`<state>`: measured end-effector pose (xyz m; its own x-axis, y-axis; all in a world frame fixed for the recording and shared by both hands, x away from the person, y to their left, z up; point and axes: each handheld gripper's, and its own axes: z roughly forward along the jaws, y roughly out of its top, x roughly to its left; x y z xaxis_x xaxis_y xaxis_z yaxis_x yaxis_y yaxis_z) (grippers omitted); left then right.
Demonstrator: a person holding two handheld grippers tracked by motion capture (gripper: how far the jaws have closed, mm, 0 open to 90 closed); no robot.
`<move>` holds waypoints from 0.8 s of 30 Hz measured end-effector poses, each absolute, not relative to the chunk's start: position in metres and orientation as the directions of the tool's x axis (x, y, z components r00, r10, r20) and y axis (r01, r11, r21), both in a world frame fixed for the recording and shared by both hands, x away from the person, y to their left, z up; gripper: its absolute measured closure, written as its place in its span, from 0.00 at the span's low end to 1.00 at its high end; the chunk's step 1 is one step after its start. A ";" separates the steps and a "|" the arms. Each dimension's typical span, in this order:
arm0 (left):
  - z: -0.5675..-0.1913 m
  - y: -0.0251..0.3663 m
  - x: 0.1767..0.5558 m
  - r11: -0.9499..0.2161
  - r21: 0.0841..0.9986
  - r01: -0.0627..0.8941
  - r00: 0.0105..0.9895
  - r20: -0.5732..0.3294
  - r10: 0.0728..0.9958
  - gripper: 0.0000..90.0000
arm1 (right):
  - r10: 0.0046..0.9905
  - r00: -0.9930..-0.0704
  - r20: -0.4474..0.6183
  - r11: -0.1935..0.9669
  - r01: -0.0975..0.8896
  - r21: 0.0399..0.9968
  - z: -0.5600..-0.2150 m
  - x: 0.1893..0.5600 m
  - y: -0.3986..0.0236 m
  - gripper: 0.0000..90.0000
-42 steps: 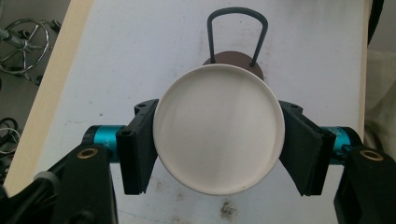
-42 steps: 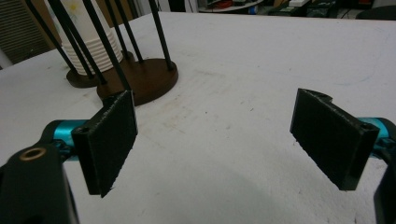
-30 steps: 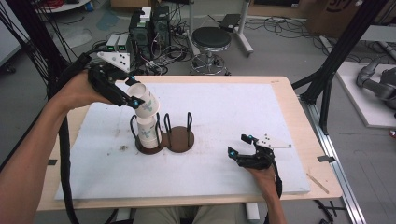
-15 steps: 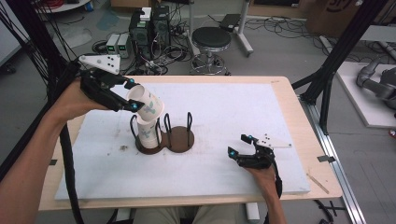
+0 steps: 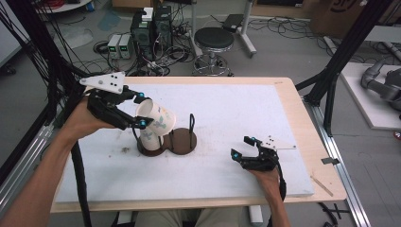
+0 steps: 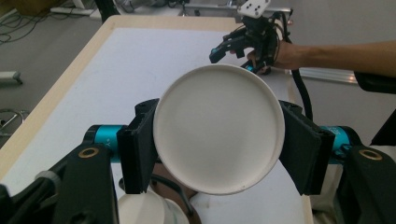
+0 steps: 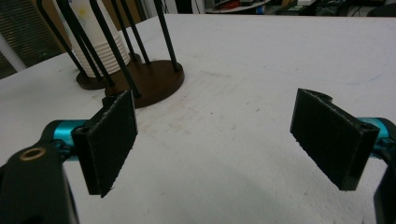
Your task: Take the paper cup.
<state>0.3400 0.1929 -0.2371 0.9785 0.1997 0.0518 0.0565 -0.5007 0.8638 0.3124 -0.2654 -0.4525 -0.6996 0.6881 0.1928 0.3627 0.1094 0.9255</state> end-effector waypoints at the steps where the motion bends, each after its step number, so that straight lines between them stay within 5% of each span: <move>1: -0.238 0.193 0.338 -0.490 0.870 0.060 0.978 0.046 0.201 0.39 | 0.687 -0.699 0.195 0.108 0.364 0.925 -0.453 0.312 -0.265 0.17; 24: -0.305 0.203 0.312 -0.276 0.956 0.093 0.979 -0.038 0.198 0.39 | 0.672 -0.705 0.227 0.061 0.358 0.932 -0.453 0.312 -0.270 0.17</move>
